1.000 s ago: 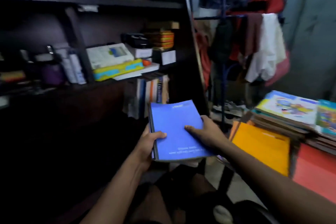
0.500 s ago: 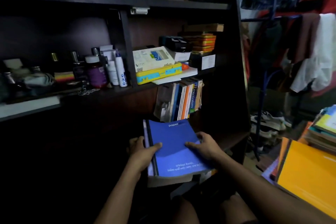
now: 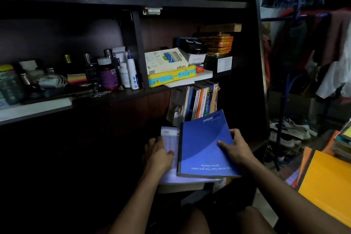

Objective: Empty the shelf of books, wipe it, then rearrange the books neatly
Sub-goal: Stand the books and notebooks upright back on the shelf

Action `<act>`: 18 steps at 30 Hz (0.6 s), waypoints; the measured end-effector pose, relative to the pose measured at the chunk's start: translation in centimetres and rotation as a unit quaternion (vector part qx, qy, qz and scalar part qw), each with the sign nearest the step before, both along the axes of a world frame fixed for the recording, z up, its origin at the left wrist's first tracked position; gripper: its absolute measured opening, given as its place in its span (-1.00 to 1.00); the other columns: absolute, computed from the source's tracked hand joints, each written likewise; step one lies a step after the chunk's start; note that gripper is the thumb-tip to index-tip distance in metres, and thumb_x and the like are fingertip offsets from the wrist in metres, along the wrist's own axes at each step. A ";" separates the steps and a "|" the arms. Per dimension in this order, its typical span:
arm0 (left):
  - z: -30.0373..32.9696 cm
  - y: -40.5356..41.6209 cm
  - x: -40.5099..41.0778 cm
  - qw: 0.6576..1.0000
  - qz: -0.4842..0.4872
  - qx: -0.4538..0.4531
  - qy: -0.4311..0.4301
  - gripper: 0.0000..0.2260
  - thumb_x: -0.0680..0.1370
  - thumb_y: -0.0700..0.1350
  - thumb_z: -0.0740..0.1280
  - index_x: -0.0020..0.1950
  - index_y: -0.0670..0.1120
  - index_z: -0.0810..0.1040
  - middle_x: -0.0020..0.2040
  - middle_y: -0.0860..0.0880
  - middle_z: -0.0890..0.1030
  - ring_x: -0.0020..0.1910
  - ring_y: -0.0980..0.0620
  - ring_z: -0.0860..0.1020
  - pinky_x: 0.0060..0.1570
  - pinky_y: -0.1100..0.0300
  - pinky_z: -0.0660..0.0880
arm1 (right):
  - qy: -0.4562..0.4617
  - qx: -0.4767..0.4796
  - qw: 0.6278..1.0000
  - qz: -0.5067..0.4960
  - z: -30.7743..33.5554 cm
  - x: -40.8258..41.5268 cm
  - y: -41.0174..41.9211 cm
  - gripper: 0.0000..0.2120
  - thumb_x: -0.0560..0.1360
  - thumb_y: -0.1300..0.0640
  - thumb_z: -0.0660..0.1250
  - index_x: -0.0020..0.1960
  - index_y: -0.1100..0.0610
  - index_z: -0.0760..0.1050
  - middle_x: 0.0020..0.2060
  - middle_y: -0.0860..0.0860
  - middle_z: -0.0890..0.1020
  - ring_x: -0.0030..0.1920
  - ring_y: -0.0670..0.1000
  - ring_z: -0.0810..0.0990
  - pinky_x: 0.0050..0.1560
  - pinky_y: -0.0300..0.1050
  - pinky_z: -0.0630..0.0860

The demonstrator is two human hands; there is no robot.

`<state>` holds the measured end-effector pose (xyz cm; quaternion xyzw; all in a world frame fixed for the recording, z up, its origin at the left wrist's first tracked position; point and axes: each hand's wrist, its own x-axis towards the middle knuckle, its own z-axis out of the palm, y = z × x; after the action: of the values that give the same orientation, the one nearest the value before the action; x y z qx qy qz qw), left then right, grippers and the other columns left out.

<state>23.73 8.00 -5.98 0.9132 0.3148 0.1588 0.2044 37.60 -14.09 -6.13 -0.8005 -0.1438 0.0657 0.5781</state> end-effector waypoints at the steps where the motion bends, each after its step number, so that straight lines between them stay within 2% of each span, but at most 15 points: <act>1: 0.2 -0.4 0.2 1.000 -0.019 -0.011 -0.010 -0.46 0.60 0.02 0.33 0.56 -0.01 0.30 0.52 -0.11 0.31 0.47 -0.15 0.31 0.43 0.01 0.32 | 0.009 0.018 1.000 0.000 0.1 0.2 -0.2 -0.68 0.54 0.15 0.46 0.19 0.08 0.38 0.03 0.05 0.64 -0.04 0.08 0.66 0.05 0.09 0.61; 3: 0.5 -1.5 0.7 0.987 -0.092 -0.106 -0.082 -0.49 0.62 0.02 0.33 0.56 -0.02 0.33 0.52 -0.04 0.37 0.47 -0.06 0.37 0.44 0.07 0.33 | 0.027 0.043 0.999 0.007 0.1 0.2 -0.4 -0.70 0.54 0.15 0.46 0.17 0.06 0.40 0.01 0.06 0.66 -0.06 0.11 0.69 0.02 0.15 0.64; 5: 0.6 -2.7 1.1 0.965 -0.139 -0.192 -0.112 -0.48 0.57 0.17 0.36 0.50 0.05 0.39 0.44 0.01 0.49 0.40 0.01 0.48 0.40 0.05 0.42 | 0.036 0.043 0.998 0.011 -0.1 -0.2 -0.3 -0.73 0.56 0.15 0.44 0.18 0.10 0.41 0.01 0.07 0.66 -0.10 0.09 0.69 -0.07 0.05 0.64; 7: -0.1 -3.0 1.5 0.973 -0.129 -0.171 -0.087 -0.43 0.53 0.24 0.37 0.48 0.06 0.41 0.40 0.01 0.51 0.37 -0.02 0.49 0.36 0.01 0.45 | 0.045 0.039 0.998 0.000 -0.7 -0.5 0.0 -0.78 0.58 0.15 0.40 0.16 0.12 0.42 0.02 0.12 0.66 -0.11 0.09 0.68 -0.10 0.02 0.62; 9: -0.4 -2.9 1.7 0.980 -0.103 -0.138 -0.097 -0.53 0.54 0.13 0.41 0.40 0.02 0.44 0.34 -0.03 0.53 0.31 -0.05 0.52 0.28 0.05 0.48 | 0.038 0.039 0.998 -0.002 -1.3 -0.8 0.1 -0.80 0.59 0.15 0.38 0.16 0.10 0.42 0.03 0.13 0.66 -0.09 0.10 0.69 -0.05 0.08 0.64; 11: 0.0 -2.6 1.9 0.969 -0.088 -0.187 -0.135 -0.62 0.54 0.04 0.45 0.29 0.01 0.45 0.26 -0.03 0.57 0.22 -0.06 0.57 0.20 0.05 0.52 | 0.008 0.044 0.999 -0.003 -1.3 -1.2 0.1 -0.79 0.60 0.16 0.37 0.19 0.06 0.41 0.03 0.10 0.67 -0.09 0.08 0.69 -0.04 0.07 0.65; 14: 1.1 -2.6 2.1 0.912 -0.094 -0.350 -0.190 -0.66 0.55 -0.14 0.47 0.19 0.05 0.38 0.16 -0.04 0.61 0.11 -0.05 0.62 0.18 -0.04 0.58 | -0.042 0.072 0.996 -0.002 -0.2 -1.5 0.3 -0.79 0.60 0.16 0.36 0.16 -0.05 0.42 0.02 0.05 0.69 -0.09 0.04 0.71 -0.06 0.06 0.66; 16: 1.5 -2.9 2.3 0.860 -0.096 -0.439 -0.243 -0.72 0.55 -0.25 0.46 0.14 -0.02 0.44 0.19 -0.09 0.64 0.10 -0.09 0.65 0.15 -0.04 0.60 | -0.047 0.097 0.994 0.010 1.0 -1.4 0.6 -0.79 0.60 0.14 0.36 0.13 -0.10 0.42 0.02 0.03 0.69 -0.09 0.04 0.72 -0.08 0.12 0.68; 18: 1.6 -3.0 2.4 0.821 -0.103 -0.495 -0.266 -0.73 0.55 -0.27 0.43 0.20 -0.07 0.50 0.20 -0.14 0.67 0.08 -0.12 0.68 0.05 -0.03 0.63 | -0.044 0.112 0.993 0.017 2.2 -1.4 0.9 -0.81 0.60 0.14 0.37 0.13 -0.06 0.42 0.01 0.04 0.69 -0.10 0.04 0.73 -0.10 0.11 0.68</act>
<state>26.17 4.97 -4.37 0.6387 0.1886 0.1959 0.7199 36.16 -13.21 -3.96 -0.7301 -0.1892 0.0231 0.6562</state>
